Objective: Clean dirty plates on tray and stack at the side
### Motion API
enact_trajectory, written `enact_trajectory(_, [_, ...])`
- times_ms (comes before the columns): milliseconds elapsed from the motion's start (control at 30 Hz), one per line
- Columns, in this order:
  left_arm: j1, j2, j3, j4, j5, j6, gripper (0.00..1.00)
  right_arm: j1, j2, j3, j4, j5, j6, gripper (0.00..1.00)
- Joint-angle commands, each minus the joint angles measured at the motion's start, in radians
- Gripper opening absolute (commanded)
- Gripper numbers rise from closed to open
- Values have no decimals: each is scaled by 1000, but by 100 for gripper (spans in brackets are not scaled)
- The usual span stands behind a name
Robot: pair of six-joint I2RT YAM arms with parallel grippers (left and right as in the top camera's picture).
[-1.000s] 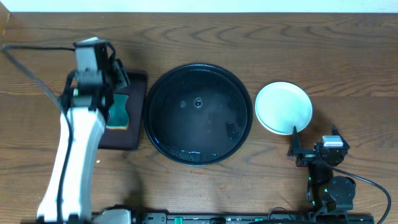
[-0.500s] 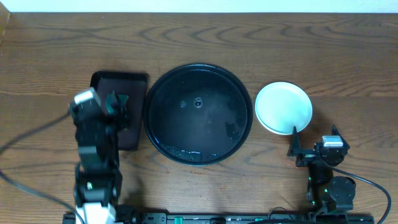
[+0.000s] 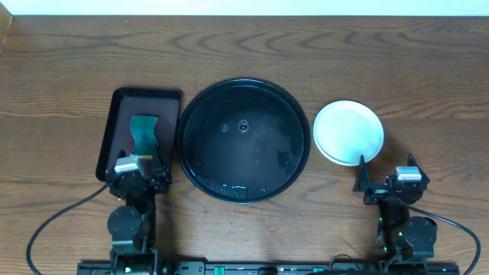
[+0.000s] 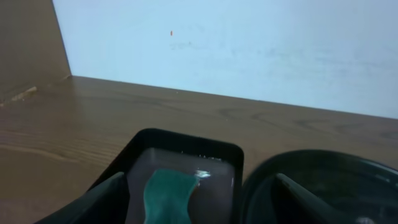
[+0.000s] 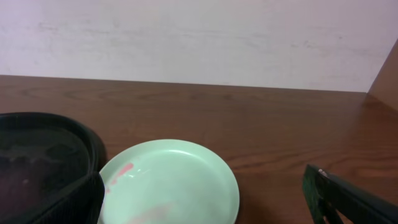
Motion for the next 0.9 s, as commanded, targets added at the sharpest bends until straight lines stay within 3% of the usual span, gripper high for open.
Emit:
enact_trajectory(0, [-3,-57,-27,-35,16,39,73,-11,-6,-3,-2,-7,-12,99])
enact_trajectory(333, [-9,-178,-27,-277,16,103,73,-11,-6,-3,-2,-7,-12,99])
enact_trajectory(867, [-9,-206,-27,-272,16,103,73,-11,-6,-3,-2,-7,-12,99])
